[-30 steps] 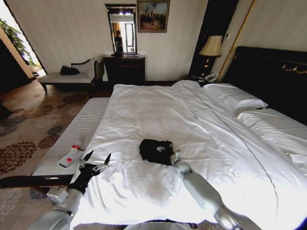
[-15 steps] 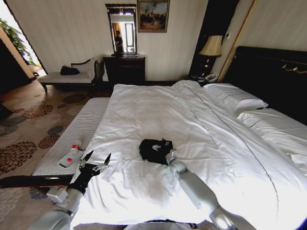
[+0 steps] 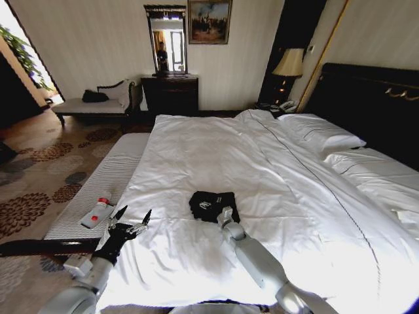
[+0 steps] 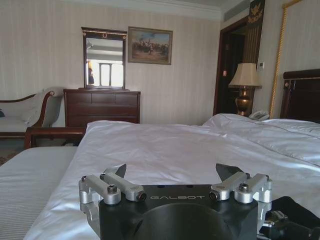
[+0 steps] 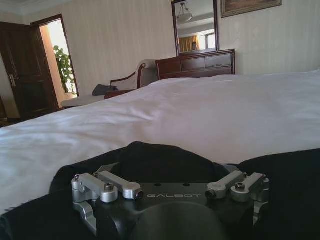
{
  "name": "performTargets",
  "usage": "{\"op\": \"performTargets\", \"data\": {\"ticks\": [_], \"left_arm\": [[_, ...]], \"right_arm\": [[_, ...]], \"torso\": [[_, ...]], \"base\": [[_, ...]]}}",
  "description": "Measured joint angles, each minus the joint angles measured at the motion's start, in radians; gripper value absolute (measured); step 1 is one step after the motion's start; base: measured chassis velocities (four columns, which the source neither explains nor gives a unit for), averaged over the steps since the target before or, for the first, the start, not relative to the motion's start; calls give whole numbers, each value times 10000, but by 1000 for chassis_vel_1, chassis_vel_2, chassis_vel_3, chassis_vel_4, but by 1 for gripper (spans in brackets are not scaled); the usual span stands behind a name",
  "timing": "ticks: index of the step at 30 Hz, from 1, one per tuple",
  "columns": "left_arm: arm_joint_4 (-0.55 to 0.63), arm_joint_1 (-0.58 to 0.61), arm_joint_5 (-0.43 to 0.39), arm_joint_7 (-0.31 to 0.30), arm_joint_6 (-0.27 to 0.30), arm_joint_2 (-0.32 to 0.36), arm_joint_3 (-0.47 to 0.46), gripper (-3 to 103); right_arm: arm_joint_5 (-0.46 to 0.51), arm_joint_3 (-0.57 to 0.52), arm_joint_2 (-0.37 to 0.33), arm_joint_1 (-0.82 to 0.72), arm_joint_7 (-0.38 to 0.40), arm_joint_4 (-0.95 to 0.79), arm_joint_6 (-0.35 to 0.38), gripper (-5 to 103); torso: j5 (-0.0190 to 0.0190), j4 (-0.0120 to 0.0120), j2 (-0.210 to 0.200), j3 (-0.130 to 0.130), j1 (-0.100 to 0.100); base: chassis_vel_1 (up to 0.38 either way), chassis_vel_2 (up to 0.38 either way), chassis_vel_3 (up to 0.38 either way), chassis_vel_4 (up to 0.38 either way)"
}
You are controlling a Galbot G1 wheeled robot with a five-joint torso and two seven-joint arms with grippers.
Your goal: Fold the clothes on the bed.
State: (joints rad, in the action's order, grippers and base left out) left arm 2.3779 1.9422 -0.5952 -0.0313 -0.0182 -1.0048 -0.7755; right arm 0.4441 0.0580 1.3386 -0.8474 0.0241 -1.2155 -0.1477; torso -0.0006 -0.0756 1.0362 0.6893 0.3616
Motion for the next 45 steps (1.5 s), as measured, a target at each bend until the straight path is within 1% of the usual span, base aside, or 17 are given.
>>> {"op": "performTargets", "data": {"ticks": [6,8,12,20,22,24,28,29,31,33,36,38,39,41,42,43,45], "left_arm": [[0,0,0,0,0,0,0,100],[0,0,1,0,0,0,0,100],[0,0,1,0,0,0,0,100],[0,1,0,0,0,0,0,100],[0,0,0,0,0,0,0,100],[0,0,0,0,0,0,0,100],[0,0,0,-4,0,0,-1,100],[0,0,0,-4,0,0,-1,100],[0,0,1,3,-1,0,0,100],[-1,0,0,-5,0,1,0,100],[0,0,0,-4,-1,0,-1,100],[1,0,0,7,-1,1,0,100],[0,0,0,0,-1,0,0,100],[0,0,0,-6,-1,0,-1,100],[0,0,0,-6,-1,0,-1,100],[0,0,0,-2,-1,1,-1,100],[0,0,0,-2,-1,0,0,100]], "right_arm": [[272,-658,-369,-602,87,-1189,83,100],[277,-1185,-537,-991,79,-1467,58,100],[169,-1633,-467,-1424,-72,-1394,-62,100],[-85,-1954,-369,-1624,-208,-1306,-212,100],[152,-2299,-532,-1894,-100,-1995,-139,100],[195,-2383,-599,-1975,-74,-2163,-124,100],[210,-3026,-1550,-2765,98,-3127,-121,100],[210,-3026,-1550,-2765,98,-3127,-121,100],[408,-3674,-2245,-3423,227,-3836,-98,100],[454,-4007,-2435,-3690,243,-4101,-90,100],[501,-5554,-2930,-5255,209,-5485,-87,100],[431,-5831,-2941,-5492,191,-5688,-102,100],[229,-6432,-2901,-6064,139,-6111,-192,100],[71,-7126,-2685,-6978,14,-6685,-307,100],[71,-7126,-2685,-6978,14,-6685,-307,100],[-50,-7520,-2452,-7477,-64,-7039,-415,100],[-273,-7854,-2136,-8097,-140,-7471,-531,100]], "torso": [[-1,1,0,0,0],[-1,-3,0,0,0],[3,-1,0,0,0],[4,4,-1,1,0],[0,-4,-2,1,0],[-1,-4,-2,0,0],[3,4,-1,0,0],[3,4,-1,0,0],[2,-1,-2,1,0],[3,-3,-2,0,0],[6,-3,-1,0,0],[4,-4,-1,-1,0],[-4,2,0,-1,-1],[2,2,0,-1,-1],[2,2,0,-1,-1],[3,-2,-1,-1,-1],[1,1,0,-1,-2]], "base": [[0,0,0,0],[0,0,0,0],[0,0,0,0],[0,0,0,0],[0,0,0,0],[0,0,0,0],[0,0,0,0],[0,0,0,0],[0,0,0,0],[0,0,0,0],[0,0,0,0],[0,0,0,0],[0,0,0,0],[0,0,0,0],[0,0,0,0],[0,0,0,0],[0,0,0,0]]}}
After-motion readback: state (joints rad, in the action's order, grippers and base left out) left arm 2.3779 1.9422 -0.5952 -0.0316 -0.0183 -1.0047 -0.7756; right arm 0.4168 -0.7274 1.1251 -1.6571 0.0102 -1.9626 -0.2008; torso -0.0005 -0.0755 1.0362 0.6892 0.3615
